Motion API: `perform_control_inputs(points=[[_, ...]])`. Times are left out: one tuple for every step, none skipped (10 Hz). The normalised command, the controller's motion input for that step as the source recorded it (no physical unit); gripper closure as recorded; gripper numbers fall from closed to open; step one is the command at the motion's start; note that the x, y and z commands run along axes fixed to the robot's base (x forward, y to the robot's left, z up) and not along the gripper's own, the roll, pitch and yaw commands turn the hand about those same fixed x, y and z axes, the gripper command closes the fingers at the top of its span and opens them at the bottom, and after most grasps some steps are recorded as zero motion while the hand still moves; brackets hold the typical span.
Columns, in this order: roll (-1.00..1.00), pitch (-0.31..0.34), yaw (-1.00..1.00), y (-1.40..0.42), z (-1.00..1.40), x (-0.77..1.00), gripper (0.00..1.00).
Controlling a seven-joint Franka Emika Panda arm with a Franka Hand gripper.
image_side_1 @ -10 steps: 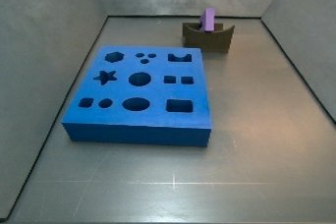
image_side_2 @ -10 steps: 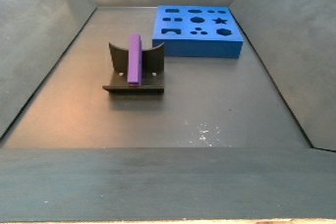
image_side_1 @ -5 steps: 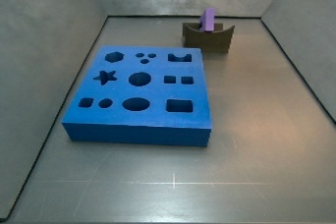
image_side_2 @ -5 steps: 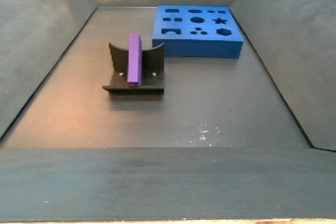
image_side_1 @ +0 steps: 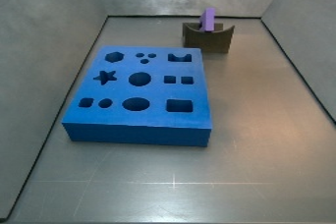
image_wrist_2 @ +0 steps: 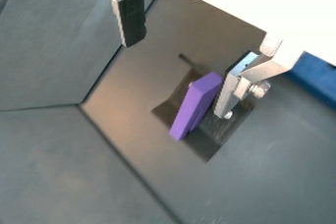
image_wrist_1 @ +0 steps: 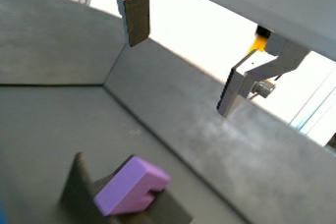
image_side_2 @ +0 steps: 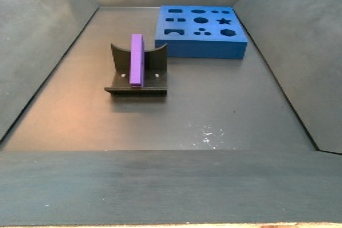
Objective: Pick up the double-square object. Move up. Place the double-square object on the fixture. Regrasp the double-square object. Move to above the board. Insert the double-square object.
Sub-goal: Regrasp the double-square object.
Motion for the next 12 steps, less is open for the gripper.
perform_control_inputs(points=[[1.0,0.212,0.16,-0.05,-0.02,0.11,0.0],[0.79,0.194,0.19,-0.05,-0.02,0.11,0.0],[0.66,0.176,0.2,-0.05,-0.02,0.11,0.0],[0.42,0.138,0.22,-0.05,-0.02,0.11,0.0],[0.28,0.103,0.23,-0.04,-0.01,0.1,0.0],[0.2,0.05,0.22,-0.04,-0.01,0.09,0.0],[0.18,0.028,0.22,-0.04,-0.01,0.09,0.0],[0.13,-0.023,0.17,0.07,-1.0,0.04,0.0],[0.13,-0.033,0.14,0.07,-1.0,0.04,0.0],[0.12,-0.063,0.12,0.07,-1.0,0.05,0.0],[0.09,-0.087,0.09,0.06,-1.0,0.06,0.0],[0.07,-0.096,0.06,0.06,-1.0,0.07,0.0]])
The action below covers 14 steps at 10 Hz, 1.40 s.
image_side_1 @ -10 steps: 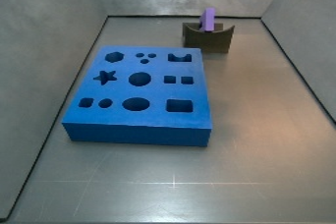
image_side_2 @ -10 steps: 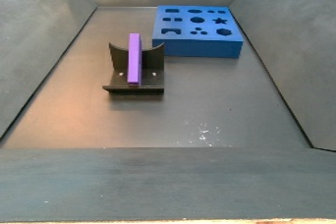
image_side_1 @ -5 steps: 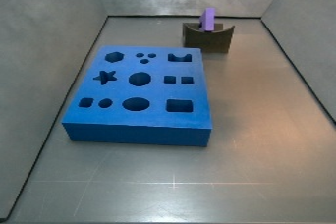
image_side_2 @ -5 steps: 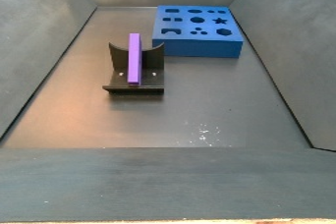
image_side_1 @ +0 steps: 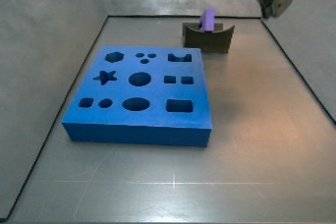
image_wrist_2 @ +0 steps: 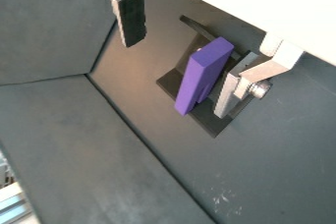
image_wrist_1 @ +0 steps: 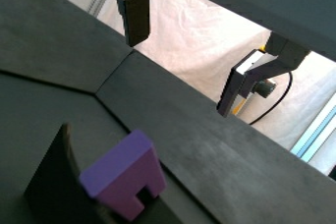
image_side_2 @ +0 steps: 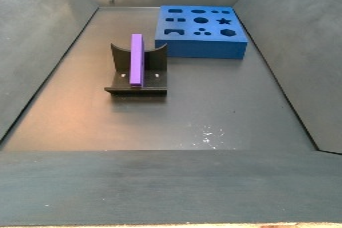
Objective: Pick up the double-square object. Move up. Place the double-square object on the fixture. Regrasp the double-square object. Move to above the board. Insert the double-square object.
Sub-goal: Regrasp the double-square object, then move to above the board.
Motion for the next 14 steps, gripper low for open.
perform_control_inputs(points=[[0.06,-0.099,0.04,0.05,-1.0,0.08,0.0],[0.06,-0.092,0.02,0.05,-1.0,0.08,0.0],[0.06,-0.081,0.0,0.04,-1.0,0.09,0.0],[0.06,-0.069,-0.02,0.04,-1.0,0.1,0.0],[0.06,-0.05,-0.03,0.03,-1.0,0.11,0.0],[0.07,-0.024,-0.03,0.02,-1.0,0.12,0.0],[0.07,-0.002,-0.02,0.02,-0.86,0.12,0.0],[0.06,0.009,-0.02,0.01,-0.77,0.11,0.0],[0.06,0.022,0.0,0.01,-0.55,0.09,0.0],[0.06,0.024,0.01,0.0,-0.46,0.08,0.0],[0.06,0.012,0.03,0.0,-0.29,0.08,0.0],[0.05,0.02,0.04,0.0,-0.2,0.05,0.0],[0.0,0.0,0.0,0.0,0.0,0.0,1.0],[0.13,-0.087,0.02,0.19,1.0,0.09,1.0]])
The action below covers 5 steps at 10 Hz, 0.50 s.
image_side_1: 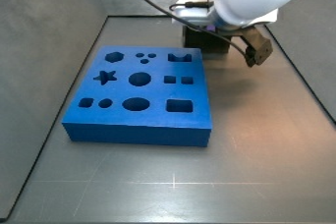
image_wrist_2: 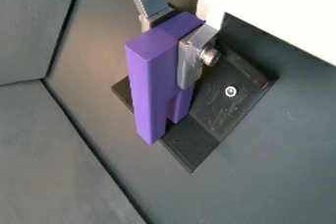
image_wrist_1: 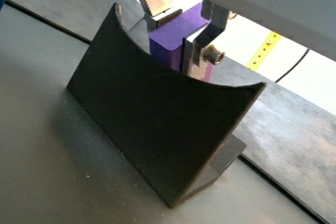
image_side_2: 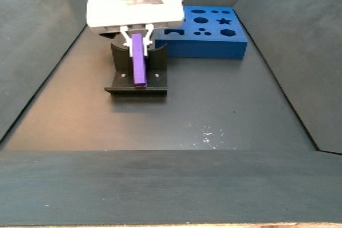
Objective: Pick up the double-square object. Move up. Place the double-square object on the fixture. Regrasp the double-square object. Move to above the board. Insert the double-square object.
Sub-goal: Move to above the board.
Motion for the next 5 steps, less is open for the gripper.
perform_control_inputs(points=[[0.12,-0.084,0.0,0.19,1.0,0.09,1.0],[0.1,-0.08,-0.02,0.19,1.0,0.09,1.0],[0.06,-0.067,-0.05,0.18,1.0,0.08,1.0],[0.03,-0.051,-0.07,0.18,1.0,0.08,1.0],[0.02,-0.032,-0.08,0.17,1.0,0.07,1.0]])
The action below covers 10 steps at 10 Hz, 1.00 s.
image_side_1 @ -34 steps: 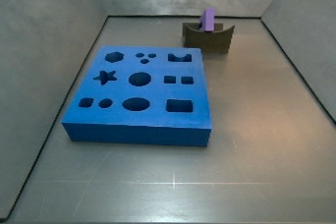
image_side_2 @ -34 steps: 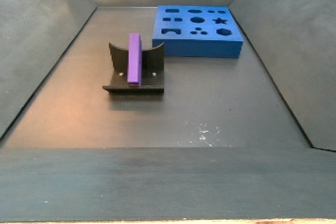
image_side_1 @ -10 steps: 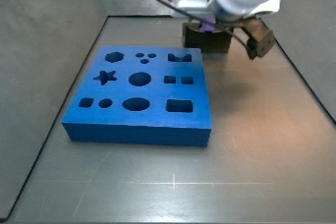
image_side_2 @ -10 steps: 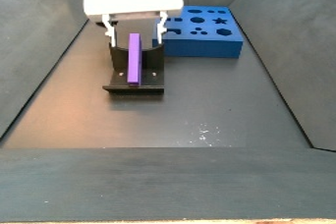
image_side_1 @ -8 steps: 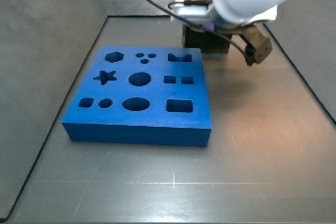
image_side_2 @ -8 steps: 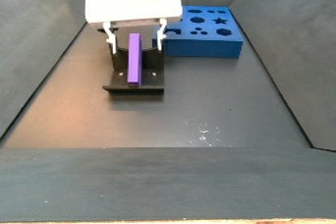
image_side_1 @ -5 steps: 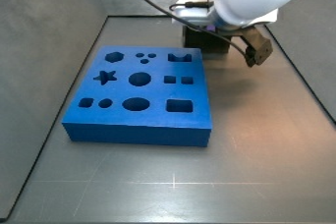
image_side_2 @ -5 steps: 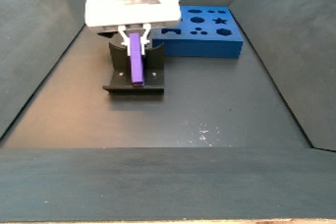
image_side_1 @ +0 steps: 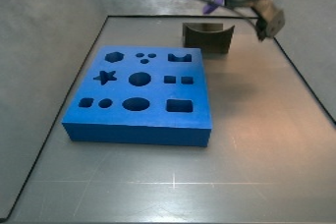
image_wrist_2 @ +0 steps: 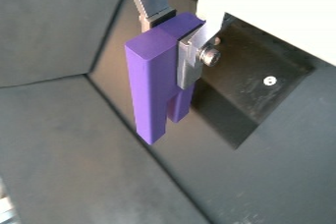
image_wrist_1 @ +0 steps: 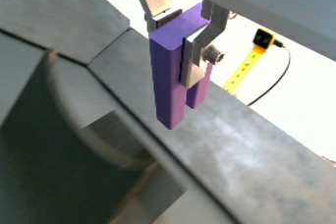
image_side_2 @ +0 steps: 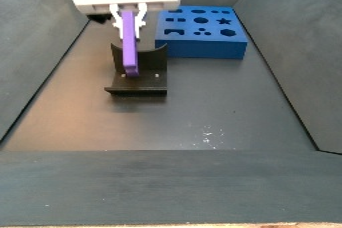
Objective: Pick up the double-square object. Move up. Place the double-square object on the fixture. Regrasp the double-square object. Move to above the board. Insert the double-square object.
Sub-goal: Move to above the board.
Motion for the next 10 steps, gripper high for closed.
perform_control_inputs(points=[[0.0,-0.011,-0.08,0.17,1.0,0.07,1.0],[-0.01,0.019,-0.07,0.16,1.0,0.06,1.0],[-0.02,0.04,-0.07,0.16,1.0,0.05,1.0],[-0.03,0.061,-0.05,0.15,1.0,0.05,1.0],[-0.03,0.086,-0.03,0.14,1.0,0.04,1.0],[-0.04,0.096,-0.01,0.14,1.0,0.04,1.0],[-0.04,0.107,0.0,0.13,1.0,0.03,1.0],[-0.04,0.115,0.03,0.12,1.0,0.03,1.0],[-0.04,0.121,0.04,0.11,1.0,0.03,1.0],[-0.04,0.123,0.06,0.1,1.0,0.03,1.0]])
